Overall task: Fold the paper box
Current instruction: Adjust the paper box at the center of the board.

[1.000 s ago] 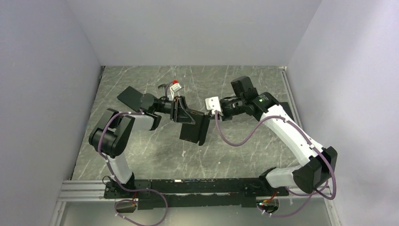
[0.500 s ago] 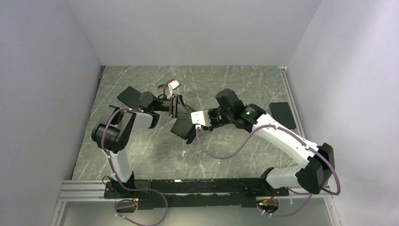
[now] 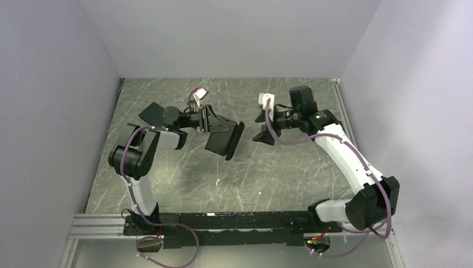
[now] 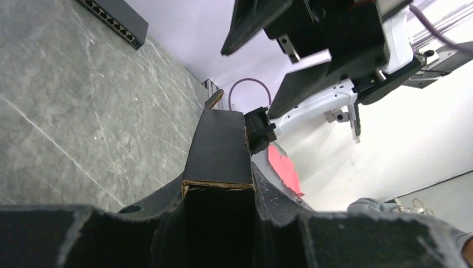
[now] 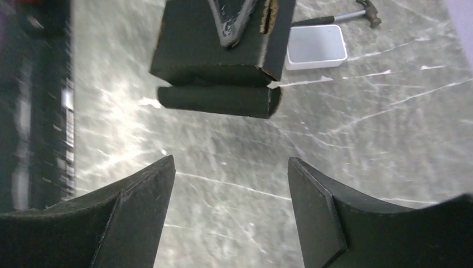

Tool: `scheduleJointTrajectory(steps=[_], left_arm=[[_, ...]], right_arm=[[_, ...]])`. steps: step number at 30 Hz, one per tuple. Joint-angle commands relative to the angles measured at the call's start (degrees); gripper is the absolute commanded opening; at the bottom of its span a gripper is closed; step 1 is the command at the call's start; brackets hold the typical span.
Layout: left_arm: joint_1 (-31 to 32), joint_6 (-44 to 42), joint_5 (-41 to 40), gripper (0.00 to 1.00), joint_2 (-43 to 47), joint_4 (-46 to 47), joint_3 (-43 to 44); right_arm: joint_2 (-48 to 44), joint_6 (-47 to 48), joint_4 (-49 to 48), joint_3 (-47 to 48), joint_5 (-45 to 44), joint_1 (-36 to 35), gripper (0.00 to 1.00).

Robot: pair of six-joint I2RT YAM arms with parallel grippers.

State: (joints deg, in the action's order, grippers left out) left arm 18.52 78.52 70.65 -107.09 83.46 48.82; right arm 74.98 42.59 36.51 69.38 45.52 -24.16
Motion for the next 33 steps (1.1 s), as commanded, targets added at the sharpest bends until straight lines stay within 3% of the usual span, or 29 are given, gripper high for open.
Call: scheduleJointTrajectory(steps=[1, 4, 6, 10, 13, 16, 23, 27, 33], left_arm=[[0.02, -7.80, 1.70, 0.00, 5.36, 1.13, 1.56], [0.33, -15.95, 3.45, 0.00, 9.38, -3.84, 0.06], [0.89, -22.76, 4.53, 0.00, 12.00, -8.90, -0.56], [2.37, -34.35, 5.37, 0.00, 16.47, -19.85, -0.96], [3.53, -41.98, 5.18, 0.00, 18.71, -29.91, 0.25], [4.31, -47.44, 4.80, 0.00, 19.96, -36.54, 1.42], [3.96, -48.27, 2.49, 0.00, 20.92, -38.01, 1.63], [3.18, -44.91, 0.91, 0.00, 21.19, -32.42, 0.41], [2.01, -41.04, 0.10, 0.00, 21.49, -28.07, -0.51]], right_arm=[[-1.26, -26.24, -13.90, 0.15, 20.62, 7.67, 0.78], [-0.84, -58.42, -38.93, -6.58, 22.14, 11.75, 0.78], [0.69, -76.49, -49.23, -9.71, 20.14, 13.28, 0.78], [6.18, -99.30, -64.21, -12.60, 20.66, 13.85, 0.73], [10.64, -110.11, -77.41, -14.20, 23.17, 12.96, 0.70], [11.37, -110.10, -76.91, -14.02, 23.95, 10.54, 0.68], [9.48, -102.70, -69.18, -14.01, 25.27, 7.96, 0.63], [8.26, -97.63, -63.73, -14.80, 24.17, 7.96, 0.56], [8.39, -97.41, -63.43, -14.96, 23.90, 8.05, 0.39]])
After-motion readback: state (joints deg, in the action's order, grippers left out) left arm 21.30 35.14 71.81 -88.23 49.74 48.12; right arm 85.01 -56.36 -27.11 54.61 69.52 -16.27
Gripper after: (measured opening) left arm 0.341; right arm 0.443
